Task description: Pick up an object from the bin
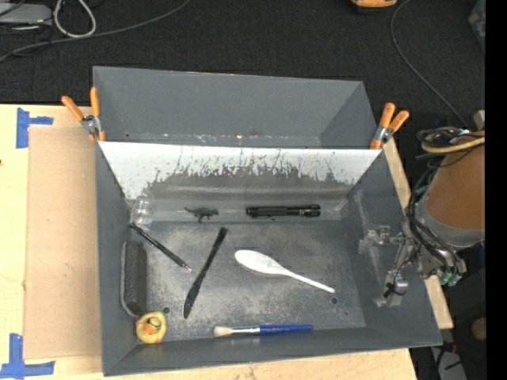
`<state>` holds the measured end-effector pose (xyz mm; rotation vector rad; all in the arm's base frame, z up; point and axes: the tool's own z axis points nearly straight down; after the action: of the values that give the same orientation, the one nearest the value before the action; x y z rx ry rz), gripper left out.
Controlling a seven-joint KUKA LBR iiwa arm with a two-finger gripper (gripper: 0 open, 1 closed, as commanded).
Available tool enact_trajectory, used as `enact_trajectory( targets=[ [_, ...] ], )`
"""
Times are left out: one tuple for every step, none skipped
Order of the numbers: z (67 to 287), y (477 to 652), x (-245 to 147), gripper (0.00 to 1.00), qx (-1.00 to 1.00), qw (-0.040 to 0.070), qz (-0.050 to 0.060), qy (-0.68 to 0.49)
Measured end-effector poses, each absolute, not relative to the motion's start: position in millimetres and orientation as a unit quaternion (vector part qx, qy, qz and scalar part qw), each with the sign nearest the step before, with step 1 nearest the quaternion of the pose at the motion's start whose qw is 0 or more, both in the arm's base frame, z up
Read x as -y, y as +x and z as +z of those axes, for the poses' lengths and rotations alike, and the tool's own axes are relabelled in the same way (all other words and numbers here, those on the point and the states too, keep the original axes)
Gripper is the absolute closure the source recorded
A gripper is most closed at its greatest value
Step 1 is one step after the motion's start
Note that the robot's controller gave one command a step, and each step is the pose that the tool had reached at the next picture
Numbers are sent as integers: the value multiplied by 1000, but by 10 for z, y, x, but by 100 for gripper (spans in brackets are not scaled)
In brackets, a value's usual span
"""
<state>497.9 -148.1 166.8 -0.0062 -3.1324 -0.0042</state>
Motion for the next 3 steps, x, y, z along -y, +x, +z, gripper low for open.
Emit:
enact_trajectory(
  targets=[
    [1710, 4998, 1470, 0, 1000, 1, -1, 0],
    [878, 5165, 794, 0, 1000, 1, -1, -5],
    [963, 5186, 610, 0, 999, -1, 0, -43]
  ],
)
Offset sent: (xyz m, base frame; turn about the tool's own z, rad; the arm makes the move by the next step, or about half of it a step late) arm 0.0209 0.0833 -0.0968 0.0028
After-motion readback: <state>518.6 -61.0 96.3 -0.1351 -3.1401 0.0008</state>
